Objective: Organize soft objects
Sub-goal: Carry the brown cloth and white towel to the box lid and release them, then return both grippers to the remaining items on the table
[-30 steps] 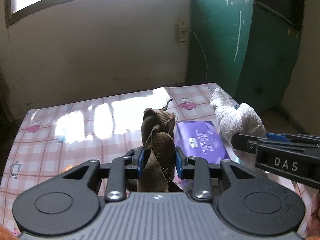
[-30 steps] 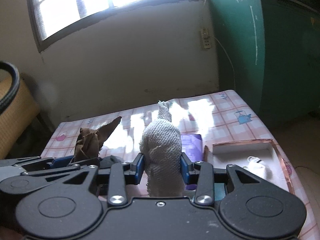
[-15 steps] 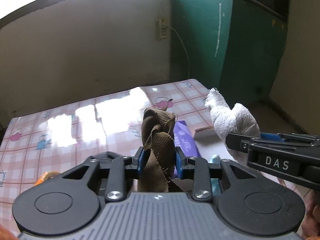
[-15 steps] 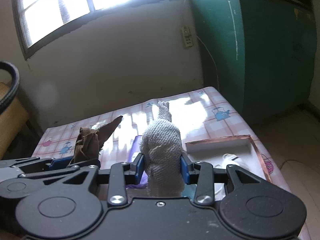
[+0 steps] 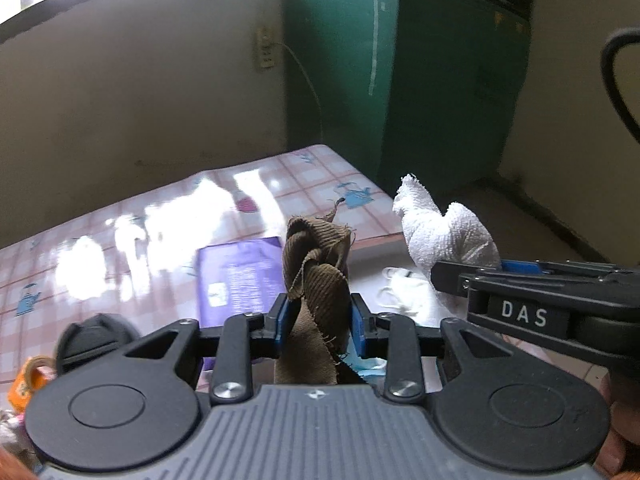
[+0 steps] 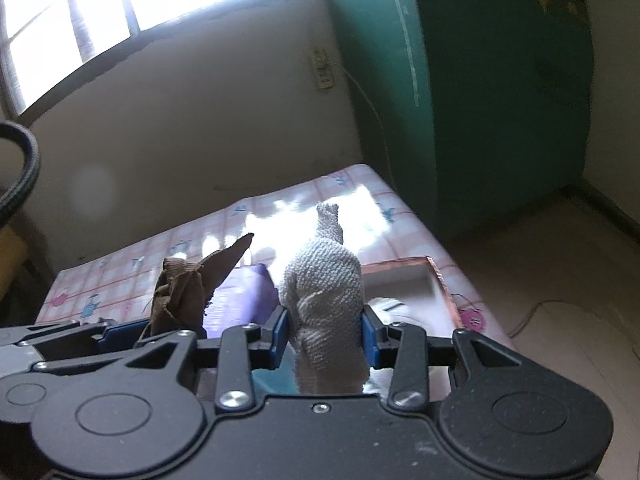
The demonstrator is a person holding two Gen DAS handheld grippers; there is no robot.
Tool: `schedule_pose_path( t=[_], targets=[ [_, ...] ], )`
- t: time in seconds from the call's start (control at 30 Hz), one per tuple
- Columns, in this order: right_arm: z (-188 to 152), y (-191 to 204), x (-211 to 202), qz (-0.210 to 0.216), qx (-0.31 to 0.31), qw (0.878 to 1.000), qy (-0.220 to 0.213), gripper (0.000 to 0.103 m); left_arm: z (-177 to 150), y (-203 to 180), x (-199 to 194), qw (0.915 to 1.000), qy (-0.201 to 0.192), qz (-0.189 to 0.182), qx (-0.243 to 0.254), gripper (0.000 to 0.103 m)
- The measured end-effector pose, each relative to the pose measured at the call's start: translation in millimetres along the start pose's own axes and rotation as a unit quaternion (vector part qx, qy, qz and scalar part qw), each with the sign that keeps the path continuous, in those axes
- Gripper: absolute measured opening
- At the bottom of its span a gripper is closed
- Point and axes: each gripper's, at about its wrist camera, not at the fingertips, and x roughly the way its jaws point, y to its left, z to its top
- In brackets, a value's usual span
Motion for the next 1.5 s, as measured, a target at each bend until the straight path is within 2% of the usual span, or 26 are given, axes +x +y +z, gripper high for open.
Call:
schedule_pose_path(
  t=[0.37,0.43,0.5,0.57,0.6,0.7,0.87,1.07,1.5],
  targets=[
    [0,-42,20,-0.028,0.025,0.999,0.016,0.047,-6,-32,35,0.9991,0.014,-0.039,0.007,0.034],
    [1,-46,24,-0.033,0.025,0.999,0.015,0.051,-9,-35,39,0.9986,0.017,-0.05,0.004,0.035],
    [1,-48,25,-0.039,0.024,0.999,0.013,0.057,-11,-37,43,0.9978,0.022,-0.063,-0.001,0.039],
    [1,-48,25,-0.042,0.023,0.999,0.007,0.064,-12,-37,46,0.9974,0.023,-0.068,-0.004,0.054],
    [1,-47,24,-0.044,0.022,0.999,0.002,0.073,-13,-37,45,0.9973,0.02,-0.07,-0.004,0.056],
    [2,-42,20,-0.054,0.009,0.998,-0.012,0.076,-13,-36,40,0.9974,0.015,-0.071,-0.003,0.066],
    [4,-27,9,-0.043,0.005,0.999,-0.026,0.077,-12,-21,21,0.9986,0.004,-0.048,-0.025,0.074],
    [1,6,0,-0.016,-0.01,0.999,-0.03,0.077,-17,10,-8,0.9991,0.001,0.018,-0.038,0.076],
    [-25,104,-5,0.059,-0.057,0.997,-0.006,0.077,-44,94,-70,0.9908,-0.007,0.099,-0.092,0.079]
  ],
)
